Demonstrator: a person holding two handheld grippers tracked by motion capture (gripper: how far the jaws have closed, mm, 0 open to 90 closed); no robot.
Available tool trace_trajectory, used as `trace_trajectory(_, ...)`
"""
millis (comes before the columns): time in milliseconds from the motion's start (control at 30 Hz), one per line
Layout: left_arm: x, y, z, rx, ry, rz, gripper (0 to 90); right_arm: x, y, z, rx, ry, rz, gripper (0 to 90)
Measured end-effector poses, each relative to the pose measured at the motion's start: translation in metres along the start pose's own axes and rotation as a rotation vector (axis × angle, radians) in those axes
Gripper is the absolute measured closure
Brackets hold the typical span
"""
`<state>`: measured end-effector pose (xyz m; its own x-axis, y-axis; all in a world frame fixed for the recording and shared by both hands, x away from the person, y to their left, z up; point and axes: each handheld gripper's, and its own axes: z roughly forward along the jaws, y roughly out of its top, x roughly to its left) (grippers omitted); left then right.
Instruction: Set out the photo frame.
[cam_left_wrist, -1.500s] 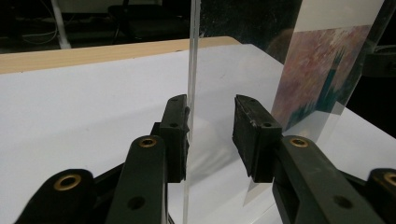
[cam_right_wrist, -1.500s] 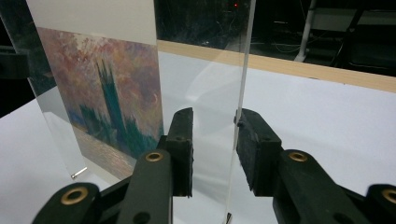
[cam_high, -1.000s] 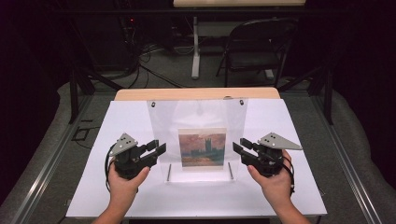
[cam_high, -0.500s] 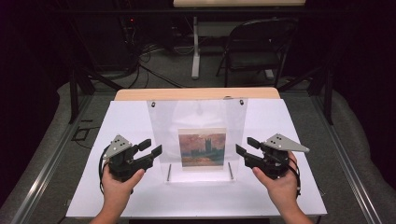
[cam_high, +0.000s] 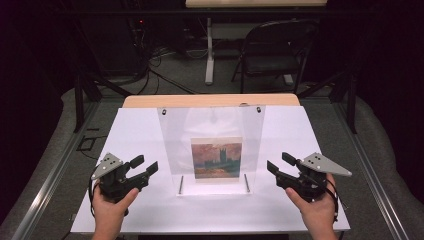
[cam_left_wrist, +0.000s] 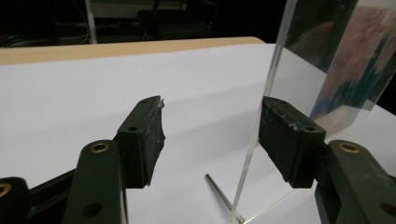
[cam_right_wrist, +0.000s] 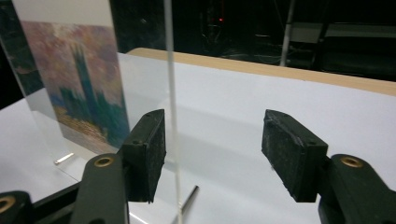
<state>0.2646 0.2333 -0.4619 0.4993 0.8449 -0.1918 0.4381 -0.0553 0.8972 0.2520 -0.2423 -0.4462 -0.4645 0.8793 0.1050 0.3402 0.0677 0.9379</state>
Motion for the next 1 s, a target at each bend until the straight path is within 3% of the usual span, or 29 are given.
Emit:
trace_trajectory(233,0.007,-0.016,0.002,0.002,0.007,0.007,38.3,-0.009,-0.015,-0.002,0.018,-0.053,-0.008,37.7)
trace_trajectory(400,0.016,-0.037,0.017,0.016,0.004,-0.005,37.8,-0.013,-0.037,0.009,0.041,-0.072,-0.013,36.5)
trace_trajectory(667,0.024,-0.053,0.028,0.041,0.014,0.004,37.4,-0.013,-0.060,0.020,0.068,-0.070,-0.054,36.3)
trace_trajectory(800,0.023,-0.057,0.032,0.061,0.031,0.052,37.4,-0.015,-0.069,0.026,0.074,-0.061,-0.033,36.8)
trace_trajectory(1000,0.020,-0.059,0.036,0.073,0.007,0.054,37.4,-0.015,-0.077,0.035,0.105,-0.044,-0.038,37.0)
